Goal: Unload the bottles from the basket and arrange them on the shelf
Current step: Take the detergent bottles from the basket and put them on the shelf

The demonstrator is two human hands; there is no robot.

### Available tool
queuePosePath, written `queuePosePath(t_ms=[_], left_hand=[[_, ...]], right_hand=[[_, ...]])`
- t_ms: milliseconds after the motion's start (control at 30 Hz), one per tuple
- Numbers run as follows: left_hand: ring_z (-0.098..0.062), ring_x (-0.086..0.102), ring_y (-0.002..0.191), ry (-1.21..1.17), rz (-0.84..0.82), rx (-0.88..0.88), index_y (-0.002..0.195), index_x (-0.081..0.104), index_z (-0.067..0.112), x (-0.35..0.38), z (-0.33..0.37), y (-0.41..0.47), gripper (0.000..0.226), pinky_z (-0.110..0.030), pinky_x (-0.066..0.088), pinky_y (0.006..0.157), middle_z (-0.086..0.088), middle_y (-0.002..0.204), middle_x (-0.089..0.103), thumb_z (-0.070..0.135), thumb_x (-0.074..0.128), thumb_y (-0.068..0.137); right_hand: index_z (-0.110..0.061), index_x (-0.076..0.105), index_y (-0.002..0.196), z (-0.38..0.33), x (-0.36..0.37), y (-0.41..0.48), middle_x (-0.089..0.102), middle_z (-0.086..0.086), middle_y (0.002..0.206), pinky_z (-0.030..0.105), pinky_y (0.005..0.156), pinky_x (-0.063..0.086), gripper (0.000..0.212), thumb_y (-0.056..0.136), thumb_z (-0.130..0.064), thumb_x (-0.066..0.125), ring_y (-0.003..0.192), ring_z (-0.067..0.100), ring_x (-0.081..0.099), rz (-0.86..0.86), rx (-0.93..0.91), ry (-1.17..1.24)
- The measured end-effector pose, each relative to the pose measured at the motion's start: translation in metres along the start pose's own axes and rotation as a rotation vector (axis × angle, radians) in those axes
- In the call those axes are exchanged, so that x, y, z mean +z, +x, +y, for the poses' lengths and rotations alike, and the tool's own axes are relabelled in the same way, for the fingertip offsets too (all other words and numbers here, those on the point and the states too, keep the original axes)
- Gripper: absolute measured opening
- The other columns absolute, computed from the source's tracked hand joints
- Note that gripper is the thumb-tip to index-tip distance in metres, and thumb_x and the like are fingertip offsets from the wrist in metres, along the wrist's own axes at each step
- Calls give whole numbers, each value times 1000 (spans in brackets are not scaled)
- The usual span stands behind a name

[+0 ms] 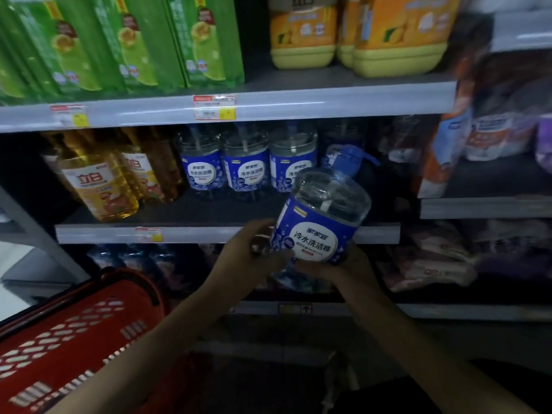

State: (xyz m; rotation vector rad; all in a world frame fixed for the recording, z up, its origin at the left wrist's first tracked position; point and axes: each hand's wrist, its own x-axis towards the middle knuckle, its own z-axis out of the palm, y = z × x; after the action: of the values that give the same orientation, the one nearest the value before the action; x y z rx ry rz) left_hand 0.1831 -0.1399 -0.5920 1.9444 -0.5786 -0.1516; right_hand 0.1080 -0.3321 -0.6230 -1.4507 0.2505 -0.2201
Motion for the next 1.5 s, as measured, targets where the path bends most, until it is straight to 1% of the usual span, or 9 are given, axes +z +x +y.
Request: queuePosePath(t_ms=[133, 233, 333, 633, 733, 900, 1100, 1367, 1500], left_hand=[[0, 65, 112, 8, 17, 32, 136, 56, 28, 30, 7, 36, 66, -29, 61, 86, 16, 126, 67, 46, 84, 79], [10, 64, 106, -14, 15, 106, 134, 60, 25, 50, 18, 61, 56, -11, 54, 81, 21, 120, 68, 33, 83, 84], [5, 66, 109, -91, 25, 152, 132, 63, 17, 68, 29, 85, 50, -15, 56, 86, 12, 124, 70, 24, 83, 86], [17, 62, 100, -186, 77, 167, 128, 59, 23, 108, 26, 136, 53, -8, 52, 83, 16, 116, 67, 14, 85, 83], [0, 66, 113, -253, 124, 150, 139, 57, 18, 115, 17, 147, 63, -22, 56, 94, 5, 130, 68, 16, 85, 83], [-11, 68, 114, -253, 182, 132, 138, 58, 13, 120, 12, 174, 65, -38, 59, 96, 0, 128, 70, 15, 87, 80], [-13, 68, 110, -215, 297, 97, 133, 59, 12, 132, 6, 205, 64, -37, 60, 93, -2, 124, 70, 16, 89, 76], [-15, 67, 112, -175, 350, 93, 134, 62, 17, 143, -7, 226, 64, -42, 59, 95, -3, 126, 68, 30, 86, 76], [-15, 64, 116, -151, 368, 83, 137, 59, 18, 149, -12, 224, 66, -40, 57, 99, -1, 130, 66, 20, 87, 77]], right_hand=[[-16, 64, 130, -1, -26, 23, 77, -4, 115, 28, 79, 63, 76, 63, 4, 92, 103, 13, 74, 58, -123, -33], [-13, 61, 135, -3, -45, 44, 75, -1, 120, 36, 87, 62, 78, 65, 1, 93, 109, 17, 72, 106, -227, -68], [-11, 58, 139, -2, -62, 68, 72, 3, 127, 44, 93, 60, 83, 65, -2, 95, 115, 22, 70, 154, -283, -72], [-13, 50, 145, 2, -94, 133, 67, 4, 134, 39, 91, 61, 95, 63, -1, 97, 118, 17, 68, 211, -358, -180], [-15, 52, 143, 6, -95, 149, 69, 2, 131, 44, 91, 62, 93, 62, -3, 97, 116, 18, 69, 217, -352, -174], [-15, 52, 144, 4, -95, 173, 69, 1, 132, 43, 91, 61, 95, 61, -5, 98, 117, 17, 68, 201, -356, -169], [-7, 51, 143, 4, -95, 197, 68, 3, 131, 28, 88, 60, 91, 64, 3, 93, 114, 10, 69, 220, -385, -173], [2, 50, 140, 8, -99, 224, 67, 10, 128, 27, 85, 59, 87, 64, 9, 91, 112, 13, 70, 237, -382, -208], [-7, 56, 137, 11, -96, 225, 71, 5, 125, 40, 88, 62, 88, 59, -10, 96, 111, 16, 71, 278, -331, -246]])
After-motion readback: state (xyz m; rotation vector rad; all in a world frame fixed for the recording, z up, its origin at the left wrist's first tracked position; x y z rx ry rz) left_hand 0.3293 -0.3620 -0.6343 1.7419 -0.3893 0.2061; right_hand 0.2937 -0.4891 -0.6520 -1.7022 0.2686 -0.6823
